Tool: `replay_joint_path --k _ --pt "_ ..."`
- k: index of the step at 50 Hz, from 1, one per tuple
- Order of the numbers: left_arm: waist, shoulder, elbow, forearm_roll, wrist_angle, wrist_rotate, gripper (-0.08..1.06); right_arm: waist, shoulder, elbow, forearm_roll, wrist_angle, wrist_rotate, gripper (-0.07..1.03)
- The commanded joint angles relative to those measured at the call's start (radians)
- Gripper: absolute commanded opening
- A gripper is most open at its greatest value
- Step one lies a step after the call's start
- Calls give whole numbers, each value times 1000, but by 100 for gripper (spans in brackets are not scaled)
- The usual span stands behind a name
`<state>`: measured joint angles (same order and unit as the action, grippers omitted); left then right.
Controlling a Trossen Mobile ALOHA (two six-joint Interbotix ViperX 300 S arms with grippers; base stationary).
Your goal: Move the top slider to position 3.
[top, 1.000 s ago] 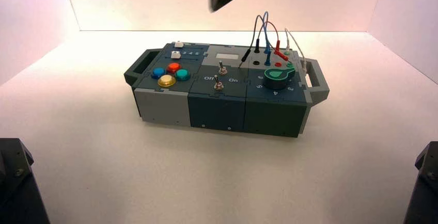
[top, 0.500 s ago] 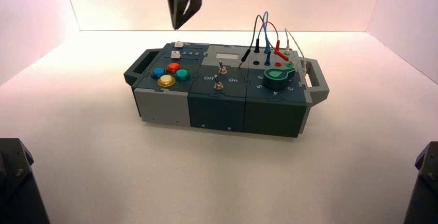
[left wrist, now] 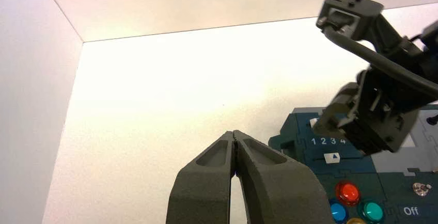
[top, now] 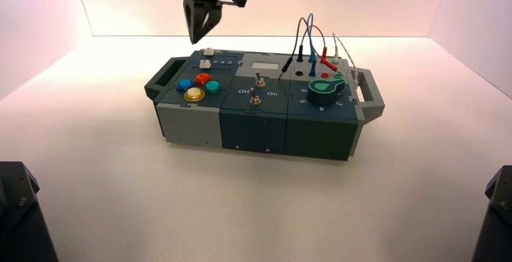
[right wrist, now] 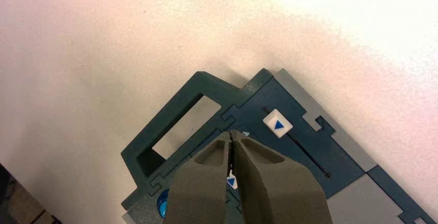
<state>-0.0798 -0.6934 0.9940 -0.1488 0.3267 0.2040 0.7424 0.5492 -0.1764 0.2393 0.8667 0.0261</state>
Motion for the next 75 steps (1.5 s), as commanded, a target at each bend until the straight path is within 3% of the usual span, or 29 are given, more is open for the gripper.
replay_joint_path --k 1,28,75 --pt "3 -5 -26 -5 -6 -2 -3 0 -8 -63 5 15 -2 -2" --pt "3 -9 -26 -3 -6 -2 -3 -44 26 -81 3 23 2 -2" --pt "2 -9 -28 -3 -6 -2 -3 -64 54 -109 3 34 2 -2"
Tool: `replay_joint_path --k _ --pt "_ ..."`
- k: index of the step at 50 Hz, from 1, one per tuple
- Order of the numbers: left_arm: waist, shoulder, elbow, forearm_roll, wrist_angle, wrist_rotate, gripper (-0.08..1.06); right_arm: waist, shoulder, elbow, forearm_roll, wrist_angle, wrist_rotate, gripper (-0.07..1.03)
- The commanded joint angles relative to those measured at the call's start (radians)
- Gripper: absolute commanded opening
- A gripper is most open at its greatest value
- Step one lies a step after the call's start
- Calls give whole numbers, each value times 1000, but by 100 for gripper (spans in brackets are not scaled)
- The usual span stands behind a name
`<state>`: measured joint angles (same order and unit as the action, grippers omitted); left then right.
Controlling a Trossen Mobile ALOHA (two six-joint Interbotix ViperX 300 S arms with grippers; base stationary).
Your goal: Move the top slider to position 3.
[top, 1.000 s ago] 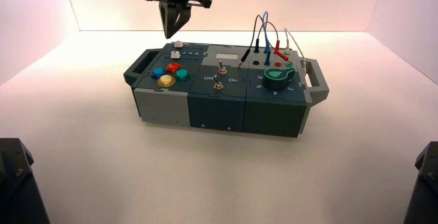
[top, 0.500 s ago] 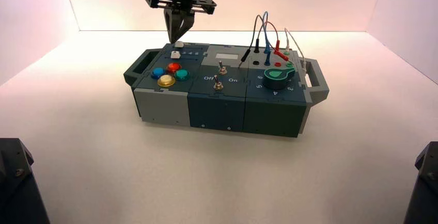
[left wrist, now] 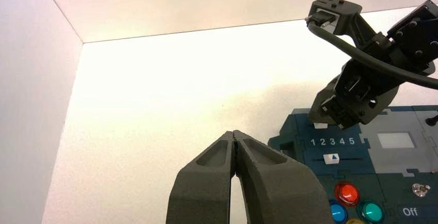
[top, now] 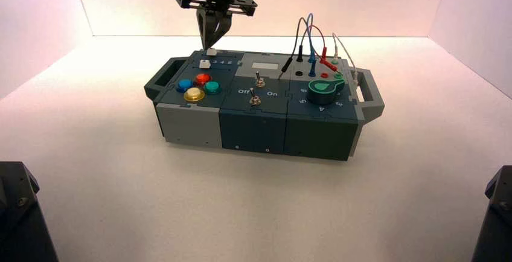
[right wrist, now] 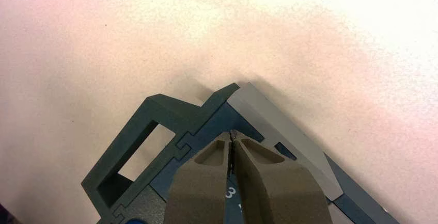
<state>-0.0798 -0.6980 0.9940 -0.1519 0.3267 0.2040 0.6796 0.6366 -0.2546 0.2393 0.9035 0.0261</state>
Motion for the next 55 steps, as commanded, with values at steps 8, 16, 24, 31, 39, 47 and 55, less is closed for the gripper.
replay_joint_path --k 8,16,24,31,39,47,55 --pt "0 -5 -28 -2 -6 -2 -3 -3 -31 -29 3 -3 3 -2" --pt "0 0 -28 -2 -6 -2 -3 -5 -29 -28 3 -2 3 -2" --pt "-2 3 -28 -3 -6 -2 -3 -9 -34 -23 3 2 3 -2" --pt "-2 3 -28 -3 -6 -2 -3 -9 -38 -20 3 5 3 -2" --pt "-2 3 -28 -3 -6 -3 -3 -9 -40 -20 3 5 3 -2" --pt "-3 3 -28 -3 -6 -2 -3 -9 -40 -17 3 8 3 -2" --pt "-3 3 -28 -3 -6 -2 -3 -9 -41 -11 0 12 3 -2"
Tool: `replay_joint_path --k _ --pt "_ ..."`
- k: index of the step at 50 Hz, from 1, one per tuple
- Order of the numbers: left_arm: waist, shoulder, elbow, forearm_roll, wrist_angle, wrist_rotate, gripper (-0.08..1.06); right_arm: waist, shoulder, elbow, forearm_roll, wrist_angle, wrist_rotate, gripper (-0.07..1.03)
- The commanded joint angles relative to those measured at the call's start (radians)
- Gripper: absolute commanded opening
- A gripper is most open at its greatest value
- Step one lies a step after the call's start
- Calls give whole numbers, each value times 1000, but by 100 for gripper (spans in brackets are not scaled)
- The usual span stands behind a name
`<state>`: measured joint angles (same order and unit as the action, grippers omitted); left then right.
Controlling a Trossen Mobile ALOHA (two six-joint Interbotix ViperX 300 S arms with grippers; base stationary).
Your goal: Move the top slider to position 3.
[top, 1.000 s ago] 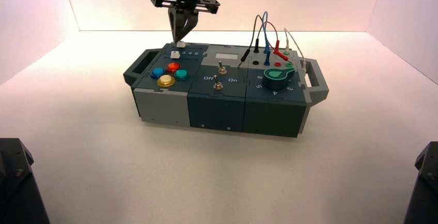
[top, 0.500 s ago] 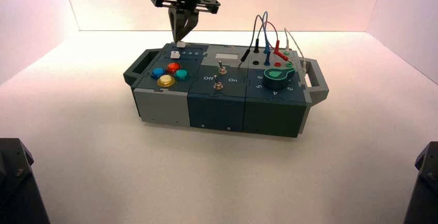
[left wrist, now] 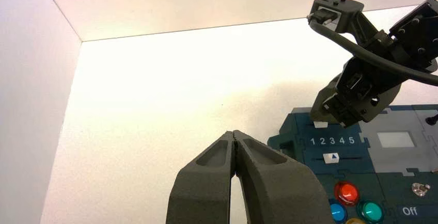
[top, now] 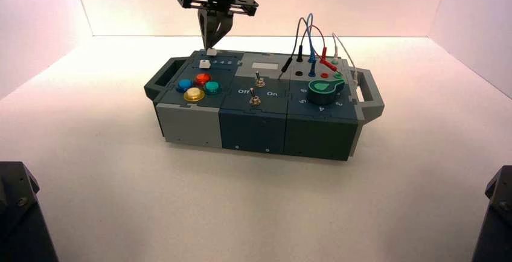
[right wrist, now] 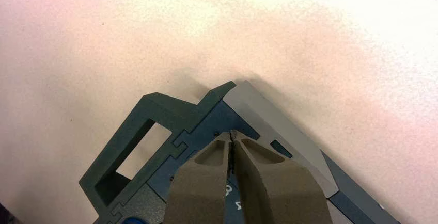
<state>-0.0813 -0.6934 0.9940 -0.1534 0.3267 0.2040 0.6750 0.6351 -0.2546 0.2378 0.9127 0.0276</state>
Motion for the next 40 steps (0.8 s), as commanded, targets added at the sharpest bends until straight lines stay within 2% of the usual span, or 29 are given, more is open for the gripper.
replay_joint_path --k 1,40 --pt "-2 -2 -29 -2 -6 -2 -3 -5 -40 -9 2 3 2 -2" --pt "-3 -2 -29 -3 -6 -2 -3 -23 -52 15 2 2 2 -2"
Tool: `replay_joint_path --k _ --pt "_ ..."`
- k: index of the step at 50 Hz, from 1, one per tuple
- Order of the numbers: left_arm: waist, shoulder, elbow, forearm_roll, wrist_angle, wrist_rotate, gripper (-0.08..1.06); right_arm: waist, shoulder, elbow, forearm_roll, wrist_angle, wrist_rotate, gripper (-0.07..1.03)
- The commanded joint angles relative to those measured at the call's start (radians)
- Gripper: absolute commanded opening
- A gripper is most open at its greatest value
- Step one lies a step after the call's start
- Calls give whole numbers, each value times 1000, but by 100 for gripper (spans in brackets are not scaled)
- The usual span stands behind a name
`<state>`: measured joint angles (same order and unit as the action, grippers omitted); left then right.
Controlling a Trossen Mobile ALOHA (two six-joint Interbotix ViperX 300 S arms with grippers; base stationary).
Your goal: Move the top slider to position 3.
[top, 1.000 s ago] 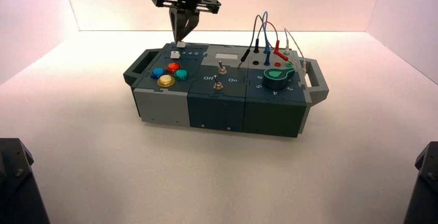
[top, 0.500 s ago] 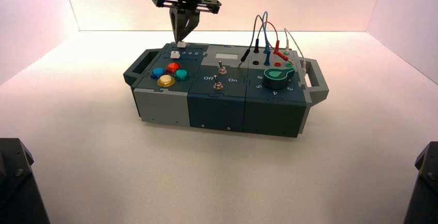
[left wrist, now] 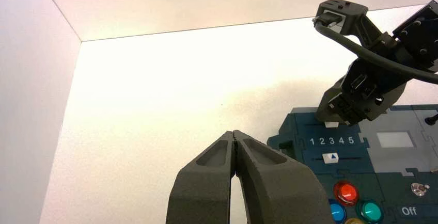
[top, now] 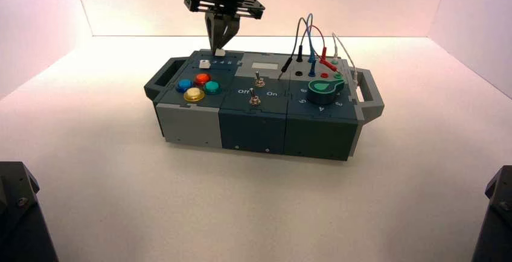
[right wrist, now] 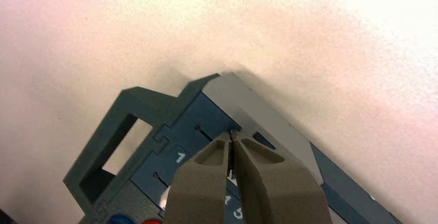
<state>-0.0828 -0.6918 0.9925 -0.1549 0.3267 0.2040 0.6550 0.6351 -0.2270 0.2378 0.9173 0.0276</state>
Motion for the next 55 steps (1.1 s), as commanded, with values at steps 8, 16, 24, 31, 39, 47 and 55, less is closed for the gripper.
replay_joint_path --k 8,16,24,31,39,47,55 --pt "-2 -3 -28 -2 -6 -2 -3 -3 -51 -21 2 -3 2 -2" --pt "0 -3 -28 -2 -5 -2 -3 -3 -54 -44 2 -6 -2 -2" --pt "-2 -3 -28 -2 -6 -2 -3 -3 -61 -84 -3 -6 -2 -2" --pt "-2 -3 -28 -2 -5 -2 -3 -11 -66 -98 -11 3 2 -2" --pt "-2 -3 -28 -2 -5 -2 -3 -32 -77 -81 -20 15 3 -2" --pt "-6 -3 -28 -2 -5 -2 -3 -57 -103 -54 -38 21 3 -2" --pt "-8 -3 -28 -2 -5 -2 -3 -69 -132 -23 -48 26 5 -2"
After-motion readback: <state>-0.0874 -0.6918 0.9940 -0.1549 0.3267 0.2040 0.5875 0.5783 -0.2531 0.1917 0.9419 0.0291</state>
